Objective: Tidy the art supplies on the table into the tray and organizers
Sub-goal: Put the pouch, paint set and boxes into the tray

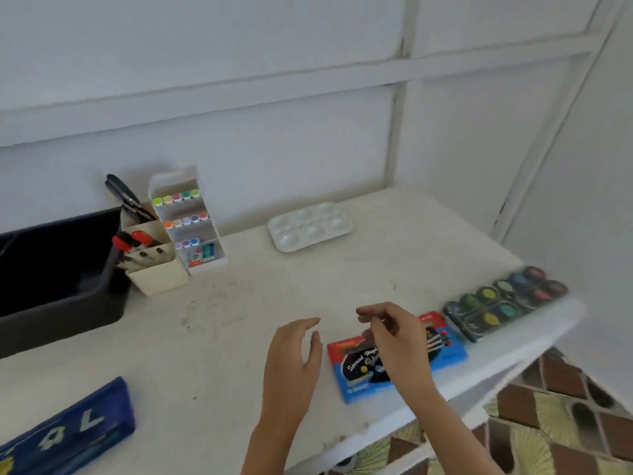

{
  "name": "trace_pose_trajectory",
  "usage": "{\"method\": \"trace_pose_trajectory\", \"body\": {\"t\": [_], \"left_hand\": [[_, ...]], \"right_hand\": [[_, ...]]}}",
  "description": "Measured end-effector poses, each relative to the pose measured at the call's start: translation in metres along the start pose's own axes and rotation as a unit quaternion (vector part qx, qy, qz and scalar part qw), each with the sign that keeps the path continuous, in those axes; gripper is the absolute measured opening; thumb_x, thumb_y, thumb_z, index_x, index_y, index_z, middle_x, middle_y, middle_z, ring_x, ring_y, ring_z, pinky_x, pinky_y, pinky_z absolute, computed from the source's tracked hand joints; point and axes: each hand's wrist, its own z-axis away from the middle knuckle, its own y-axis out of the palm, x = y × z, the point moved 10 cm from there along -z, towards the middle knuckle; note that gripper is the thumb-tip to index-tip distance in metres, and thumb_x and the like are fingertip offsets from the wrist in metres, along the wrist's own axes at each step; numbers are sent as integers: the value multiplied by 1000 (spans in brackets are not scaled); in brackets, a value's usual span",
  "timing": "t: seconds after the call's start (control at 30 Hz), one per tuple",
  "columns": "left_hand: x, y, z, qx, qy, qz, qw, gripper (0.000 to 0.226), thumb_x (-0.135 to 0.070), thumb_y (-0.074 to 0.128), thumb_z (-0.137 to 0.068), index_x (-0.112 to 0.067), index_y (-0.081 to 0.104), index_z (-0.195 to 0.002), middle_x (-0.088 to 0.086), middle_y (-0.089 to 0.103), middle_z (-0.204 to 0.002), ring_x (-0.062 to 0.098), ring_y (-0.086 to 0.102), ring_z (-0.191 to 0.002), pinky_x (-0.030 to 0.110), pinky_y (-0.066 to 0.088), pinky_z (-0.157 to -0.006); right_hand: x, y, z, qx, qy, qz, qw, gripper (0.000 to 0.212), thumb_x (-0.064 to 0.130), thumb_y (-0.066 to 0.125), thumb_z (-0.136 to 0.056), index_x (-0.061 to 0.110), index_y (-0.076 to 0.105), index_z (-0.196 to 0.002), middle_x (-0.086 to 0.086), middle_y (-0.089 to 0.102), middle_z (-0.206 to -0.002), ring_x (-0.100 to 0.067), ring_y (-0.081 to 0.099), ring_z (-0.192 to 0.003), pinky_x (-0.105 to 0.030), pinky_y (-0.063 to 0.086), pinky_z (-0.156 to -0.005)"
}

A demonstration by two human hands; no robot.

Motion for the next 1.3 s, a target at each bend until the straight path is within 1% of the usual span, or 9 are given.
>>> {"method": "trace_pose_trajectory", "body": {"t": [0.23, 0.37, 0.43, 0.53, 0.63, 0.7, 0.9, 1.07, 1.3], "left_hand": [[-53, 102, -1, 175, 87, -74, 978, 51, -54, 52, -87, -30, 46, -133, -12, 52, -128, 2, 42, -115, 17, 31, -92], [-52, 122, 0, 215, 79, -117, 966, 71, -69, 50, -76, -31, 41, -136, -11, 51, -127, 6, 46, -110, 25, 38, -91], [-51, 123, -3, 211, 62, -122, 968, 78, -69, 54, -73, -30, 39, -138, -10, 51, -126, 7, 45, -109, 26, 38, -90], [-46, 121, -8, 207, 19, -123, 971, 86, -69, 64, -64, -27, 43, -136, -7, 50, -118, 8, 44, -106, 28, 38, -90], [-44, 118, -10, 206, -25, -104, 973, 84, -63, 74, -58, -22, 49, -126, -9, 44, -108, 3, 46, -94, 15, 41, -74], [-45, 115, -12, 203, -40, -106, 973, 79, -60, 76, -58, -22, 47, -121, -10, 43, -106, 1, 49, -87, 9, 38, -63], [-39, 95, -21, 169, -89, -85, 978, 52, -50, 71, -74, -22, 44, -108, -10, 58, -92, 6, 63, -70, 18, 49, -60], [-24, 79, -23, 137, -179, 36, 974, 41, -42, 67, -81, -18, 49, -110, 1, 67, -94, 14, 68, -72, 30, 56, -67], [5, 48, -16, 91, -342, 334, 874, 38, -27, 66, -87, -7, 53, -117, 15, 73, -88, 25, 71, -73, 34, 55, -60]], "right_hand": [[-43, -132, -4, -213, 79, -22, 974, 28, -2, 47, -90, 18, 66, -88, 0, 68, -86, -15, 61, -73, -12, 46, -55], [-78, -183, -1, -331, 156, -42, 930, 21, 12, 55, -90, 19, 55, -110, 0, 62, -97, -11, 57, -71, -27, 45, -61], [-96, -189, -10, -327, 210, -49, 920, 38, 22, 62, -86, 11, 51, -121, -8, 57, -109, -13, 55, -72, -32, 46, -66], [-107, -183, -25, -285, 277, -34, 917, 57, 38, 72, -76, 1, 52, -114, -17, 52, -118, -28, 55, -93, -39, 49, -78], [-103, -178, -29, -272, 322, 19, 907, 91, 46, 79, -69, -3, 31, -128, -20, 37, -127, -34, 41, -117, -43, 42, -95], [-99, -178, -29, -275, 339, 42, 898, 99, 47, 81, -65, -4, 26, -130, -21, 35, -130, -34, 36, -121, -40, 39, -97], [-90, -173, -38, -281, 344, 74, 893, 93, 41, 81, -69, -7, 25, -127, -22, 37, -124, -35, 37, -117, -42, 36, -100], [-93, -156, -42, -346, 265, -155, 886, 72, 9, 82, -68, 11, 29, -116, -18, 46, -121, -27, 50, -91, -39, 52, -82], [-73, -115, -39, -295, 182, -245, 905, 57, 13, 79, -73, 19, 45, -118, -8, 60, -108, -21, 66, -86, -33, 57, -71]]}}
